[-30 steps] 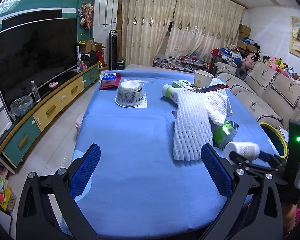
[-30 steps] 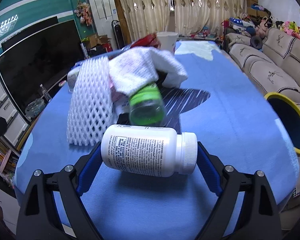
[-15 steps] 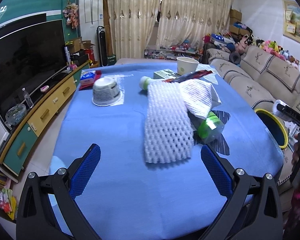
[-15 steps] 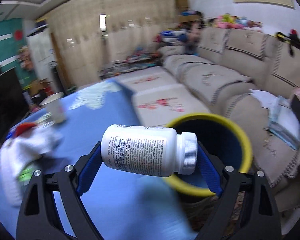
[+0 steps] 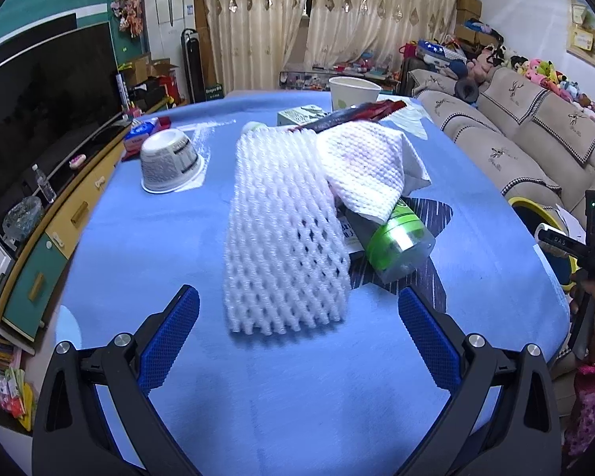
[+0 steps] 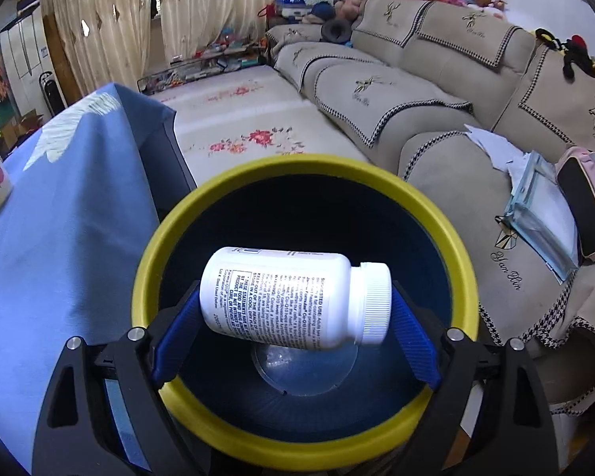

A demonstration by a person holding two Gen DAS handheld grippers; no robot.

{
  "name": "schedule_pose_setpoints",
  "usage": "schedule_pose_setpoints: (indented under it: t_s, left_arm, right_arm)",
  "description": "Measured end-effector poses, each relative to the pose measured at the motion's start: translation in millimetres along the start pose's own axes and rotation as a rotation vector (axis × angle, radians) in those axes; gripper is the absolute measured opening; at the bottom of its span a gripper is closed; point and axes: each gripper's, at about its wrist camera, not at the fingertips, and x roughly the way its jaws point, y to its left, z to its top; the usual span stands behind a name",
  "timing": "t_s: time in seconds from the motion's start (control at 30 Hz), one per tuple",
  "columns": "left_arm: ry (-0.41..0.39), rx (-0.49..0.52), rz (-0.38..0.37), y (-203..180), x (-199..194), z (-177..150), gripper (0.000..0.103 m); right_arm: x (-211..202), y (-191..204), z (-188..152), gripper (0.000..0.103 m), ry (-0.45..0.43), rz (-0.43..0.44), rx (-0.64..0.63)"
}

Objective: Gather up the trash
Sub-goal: 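Carry the pill bottle over the yellow bin and open the right gripper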

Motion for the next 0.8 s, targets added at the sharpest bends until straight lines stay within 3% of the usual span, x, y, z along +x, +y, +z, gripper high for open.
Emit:
schedule_pose_setpoints:
  t_s: [0.17, 0.8]
  left_arm:
    - [0.013, 0.016, 0.004, -9, 14, 7, 0.099]
    - [0.057, 0.027, 0.057, 1, 64, 28, 0.099]
  right_arm:
    - [6, 1, -1, 0.086, 0.029, 0.009, -0.006]
    - [-33, 20, -1, 0.09, -0.035, 0.087, -0.033]
